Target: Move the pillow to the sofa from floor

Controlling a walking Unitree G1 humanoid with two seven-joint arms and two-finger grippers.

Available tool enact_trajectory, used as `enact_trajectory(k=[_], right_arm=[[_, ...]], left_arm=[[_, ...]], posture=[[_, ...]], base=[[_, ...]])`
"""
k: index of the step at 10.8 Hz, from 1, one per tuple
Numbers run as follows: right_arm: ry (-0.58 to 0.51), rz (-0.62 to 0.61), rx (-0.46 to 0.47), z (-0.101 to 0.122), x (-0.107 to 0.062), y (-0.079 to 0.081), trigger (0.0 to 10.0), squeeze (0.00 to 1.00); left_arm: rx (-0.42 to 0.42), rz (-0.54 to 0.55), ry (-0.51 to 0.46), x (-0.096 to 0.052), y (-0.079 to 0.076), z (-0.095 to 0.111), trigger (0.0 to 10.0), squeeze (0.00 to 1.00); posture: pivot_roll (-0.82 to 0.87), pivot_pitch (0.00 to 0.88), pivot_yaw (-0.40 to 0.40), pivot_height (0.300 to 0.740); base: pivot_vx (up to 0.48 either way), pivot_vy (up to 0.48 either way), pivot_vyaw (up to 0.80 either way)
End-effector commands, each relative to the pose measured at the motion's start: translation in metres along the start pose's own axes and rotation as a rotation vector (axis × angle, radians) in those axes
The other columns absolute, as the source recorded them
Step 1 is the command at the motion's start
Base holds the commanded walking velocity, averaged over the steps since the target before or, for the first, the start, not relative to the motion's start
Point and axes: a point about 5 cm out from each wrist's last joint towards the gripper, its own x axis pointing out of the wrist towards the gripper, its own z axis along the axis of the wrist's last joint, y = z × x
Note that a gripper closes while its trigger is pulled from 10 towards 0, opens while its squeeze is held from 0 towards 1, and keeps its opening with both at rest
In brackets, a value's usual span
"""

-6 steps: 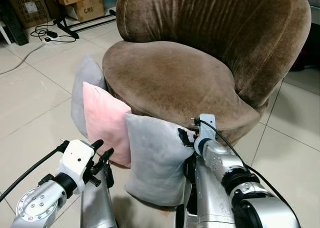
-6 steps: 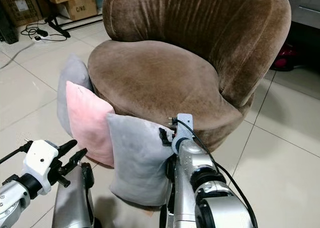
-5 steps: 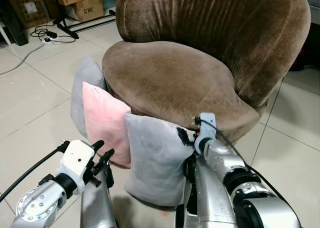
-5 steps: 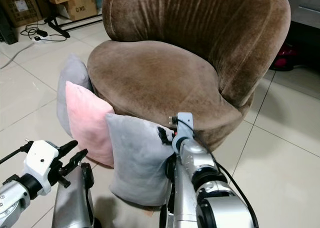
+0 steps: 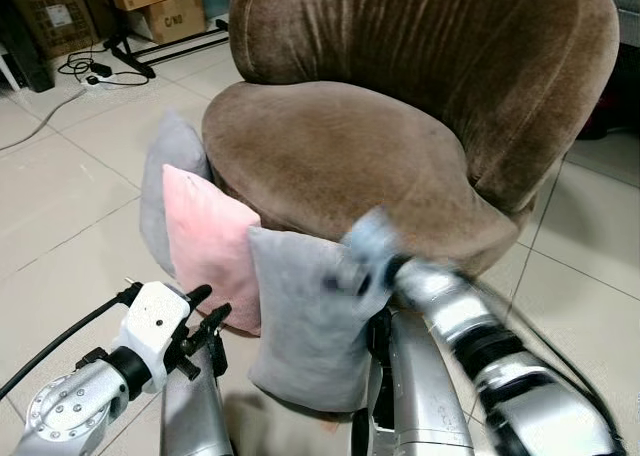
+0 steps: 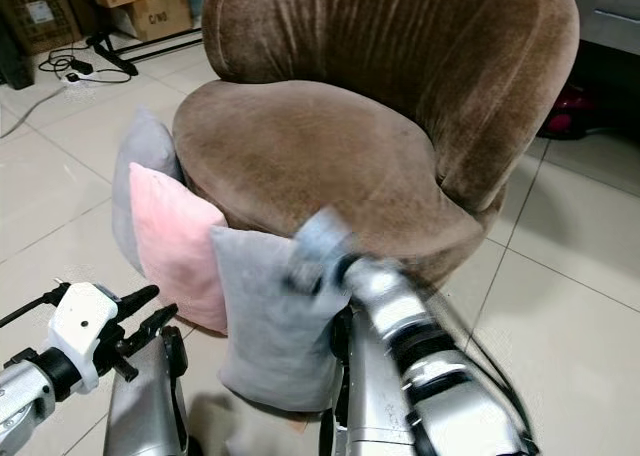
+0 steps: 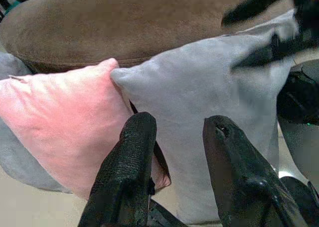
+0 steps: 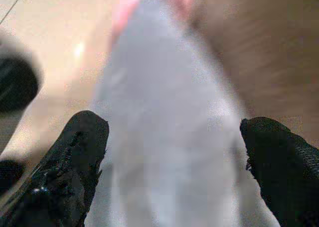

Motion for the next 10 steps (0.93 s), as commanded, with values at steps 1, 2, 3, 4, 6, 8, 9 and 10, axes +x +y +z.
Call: enact_trajectory(k=[1,2,3,4,6,8,9,10], right_arm=[[0.073,0.039,-0.064,-0.002,0.003,0.003,10.0,1.0],[0.098,-0.038,-0.074,0.0,0.01,0.003,10.0,1.0],[0.125,-0.203,-0.067,0.006,0.017,-0.001,10.0,0.47],[0.149,-0.247,-0.096,0.005,0.017,-0.002,10.0,0.0],[0.147,-0.308,-0.12,0.007,0.017,-0.007,10.0,0.0],[0.079,-0.354,-0.103,0.024,0.016,-0.018,10.0,0.0],[0.116,-0.37,-0.145,0.027,0.015,-0.023,10.0,0.0],[0.151,-0.353,-0.16,0.025,0.016,-0.021,10.0,0.0]], left_arm=[[0.008,-0.022,0.001,0.0,-0.002,0.002,10.0,0.0],[0.014,-0.027,0.005,-0.001,-0.001,0.002,10.0,0.0],[0.02,-0.033,0.012,-0.003,0.0,0.002,10.0,0.0],[0.022,-0.037,0.016,-0.004,0.0,0.002,10.0,0.0],[0.025,-0.041,0.019,-0.006,-0.001,0.002,10.0,0.0],[0.037,-0.041,0.021,-0.009,0.002,0.003,10.0,0.0],[0.042,-0.043,0.024,-0.009,0.003,0.003,10.0,0.0],[0.044,-0.046,0.026,-0.008,0.003,0.002,10.0,0.0]], posture=[[-0.04,0.0,0.002,0.396],[-0.04,0.0,0.003,0.396],[-0.03,0.0,0.003,0.396],[-0.02,0.0,0.003,0.396],[-0.01,0.0,0.003,0.396],[-0.01,0.0,0.007,0.396],[-0.01,0.0,0.01,0.396],[-0.01,0.0,0.011,0.396]], base=[[0.0,0.0,0.0],[0.0,0.0,0.0],[0.0,0.0,0.0],[0.0,0.0,0.0],[0.0,0.0,0.0],[0.0,0.0,0.0],[0.0,0.0,0.0],[0.0,0.0,0.0]])
